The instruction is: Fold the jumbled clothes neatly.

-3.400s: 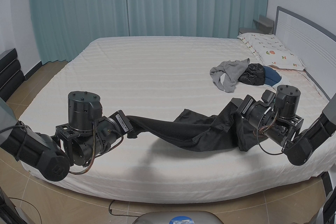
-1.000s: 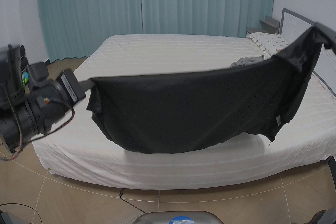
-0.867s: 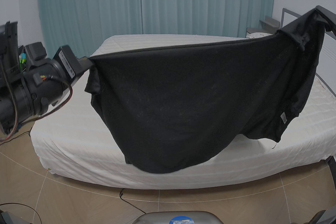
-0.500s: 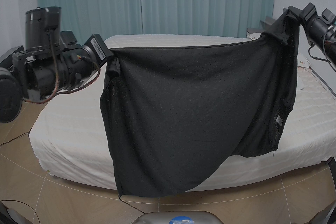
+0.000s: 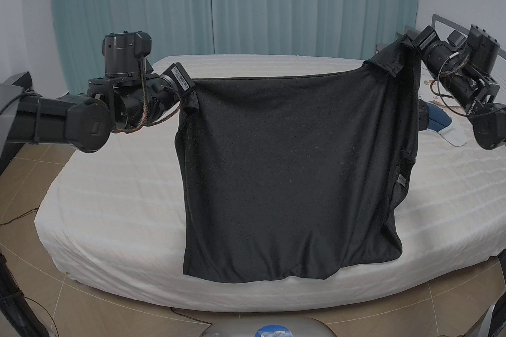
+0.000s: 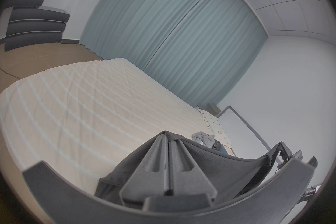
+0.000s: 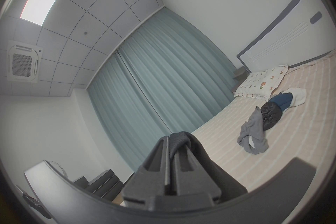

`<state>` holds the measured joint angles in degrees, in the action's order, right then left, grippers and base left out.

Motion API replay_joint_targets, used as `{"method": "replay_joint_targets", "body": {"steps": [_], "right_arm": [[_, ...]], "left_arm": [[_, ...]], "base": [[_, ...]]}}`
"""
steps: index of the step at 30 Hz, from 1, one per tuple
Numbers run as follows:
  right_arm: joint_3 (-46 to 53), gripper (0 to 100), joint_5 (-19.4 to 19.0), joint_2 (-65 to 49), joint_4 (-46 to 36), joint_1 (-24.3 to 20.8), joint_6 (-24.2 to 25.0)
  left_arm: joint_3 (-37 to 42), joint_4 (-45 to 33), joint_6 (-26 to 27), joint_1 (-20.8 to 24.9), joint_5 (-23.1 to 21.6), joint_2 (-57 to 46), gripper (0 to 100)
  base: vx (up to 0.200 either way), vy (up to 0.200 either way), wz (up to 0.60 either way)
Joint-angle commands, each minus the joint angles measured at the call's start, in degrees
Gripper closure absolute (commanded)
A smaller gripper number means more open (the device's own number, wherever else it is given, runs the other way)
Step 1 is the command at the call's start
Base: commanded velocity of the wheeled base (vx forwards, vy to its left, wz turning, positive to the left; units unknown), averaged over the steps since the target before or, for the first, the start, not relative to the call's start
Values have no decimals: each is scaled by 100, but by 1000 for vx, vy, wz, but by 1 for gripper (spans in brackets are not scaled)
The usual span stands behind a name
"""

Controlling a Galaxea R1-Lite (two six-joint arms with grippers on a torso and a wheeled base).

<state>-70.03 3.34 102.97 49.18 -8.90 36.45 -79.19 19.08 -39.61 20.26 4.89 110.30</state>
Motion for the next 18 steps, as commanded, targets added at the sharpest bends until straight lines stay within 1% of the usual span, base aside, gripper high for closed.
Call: {"method": "replay_joint_targets", "body": {"steps": [1, 3, 6, 7, 12, 18], "right_arm": [[-230, 100, 9, 909, 338, 29, -6], [-221, 100, 9, 1023, 347, 11, -15], [-186, 100, 18, 1524, 365, -15, -41], [-186, 100, 18, 1541, 365, -15, -41], [-485, 100, 88, 2438, 611, 29, -6], [-529, 100, 97, 3211, 892, 37, -15]], "left_arm": [[-545, -1, 14, -101, -14, 949, 100], [-562, 8, 23, -92, -14, 1055, 100], [-545, 61, 14, -84, -5, 1415, 100], [-545, 61, 14, -84, -5, 1433, 100], [-712, 263, -30, -172, 30, 2162, 100], [-738, 817, -65, -180, 74, 2795, 100]], "base": [[200, 0, 0], [200, 0, 0], [200, 0, 0], [0, 0, 0], [0, 0, 0], [0, 0, 0]]}}
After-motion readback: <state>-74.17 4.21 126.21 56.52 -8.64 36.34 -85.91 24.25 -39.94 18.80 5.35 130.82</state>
